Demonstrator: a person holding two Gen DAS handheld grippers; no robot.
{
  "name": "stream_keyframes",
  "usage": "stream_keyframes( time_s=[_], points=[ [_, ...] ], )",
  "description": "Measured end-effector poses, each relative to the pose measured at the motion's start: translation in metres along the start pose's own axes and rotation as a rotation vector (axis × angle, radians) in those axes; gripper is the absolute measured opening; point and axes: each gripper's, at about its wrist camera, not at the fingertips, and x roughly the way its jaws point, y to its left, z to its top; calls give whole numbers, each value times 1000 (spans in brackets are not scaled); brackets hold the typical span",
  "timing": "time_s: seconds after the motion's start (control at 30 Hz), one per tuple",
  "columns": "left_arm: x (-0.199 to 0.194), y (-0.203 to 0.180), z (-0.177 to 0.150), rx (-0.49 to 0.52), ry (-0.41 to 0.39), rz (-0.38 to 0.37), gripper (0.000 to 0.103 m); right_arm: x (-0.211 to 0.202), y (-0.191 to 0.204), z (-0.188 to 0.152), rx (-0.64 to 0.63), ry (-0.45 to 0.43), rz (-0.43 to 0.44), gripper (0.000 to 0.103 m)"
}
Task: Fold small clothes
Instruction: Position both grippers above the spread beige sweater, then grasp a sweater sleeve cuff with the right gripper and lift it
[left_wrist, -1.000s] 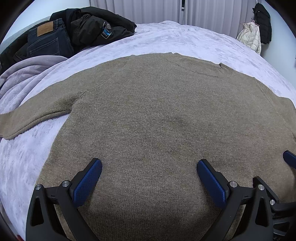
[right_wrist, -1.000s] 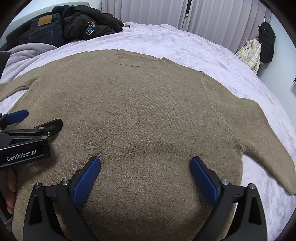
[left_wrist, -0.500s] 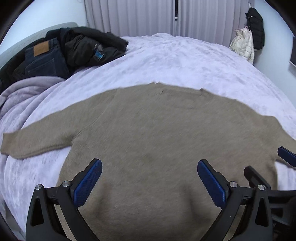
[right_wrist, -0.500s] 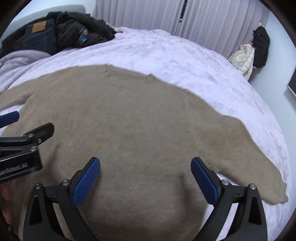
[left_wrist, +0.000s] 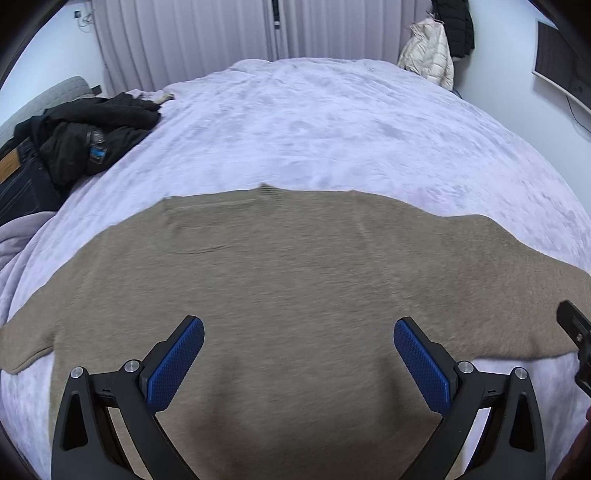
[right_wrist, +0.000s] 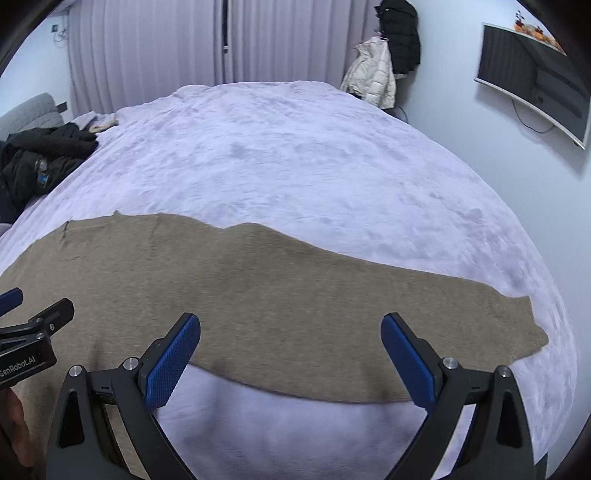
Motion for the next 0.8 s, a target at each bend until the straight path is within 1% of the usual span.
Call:
stream_keyframes(
  time_s=[0.07,0.23,0.33,0.37,0.4,0.47,0.57,0.6,0.63,0.67,0.7,0.73,0.77,0.8],
  points=[
    [6,-17,6,18,12,-8,103,6,-31,-4,44,15,-35,99],
    [23,-52,13,80,40,-4,103,13,-111,-28,145,53,-132,99],
    [37,-69,15,96,62,-6,103,14,-160,-45,247,66,-168,99],
    [42,-73,15,95,71,-12,103,14,-175,-51,294,74,-166,99],
    [47,-78,16,94,83,-16,103,15,-191,-55,349,76,-140,99],
    [57,-90,18,98,100,-38,103,19,-210,-58,426,73,-79,99],
    [71,-108,26,105,123,-59,103,29,-218,-43,437,47,-74,99],
    [75,-112,29,106,133,-55,103,33,-219,-38,437,40,-77,93],
    [77,-114,31,106,134,-51,103,36,-222,-34,446,36,-74,84],
    [76,-115,33,109,132,-55,103,39,-225,-31,461,38,-65,50],
    [72,-113,34,108,129,-66,103,41,-230,-29,482,40,-22,21],
    [65,-107,34,97,119,-92,103,40,-233,-30,505,30,39,13],
    [60,-101,34,84,105,-116,103,37,-234,-32,514,8,66,11],
    [53,-93,34,61,86,-137,103,32,-233,-34,499,-11,57,11]
  ],
)
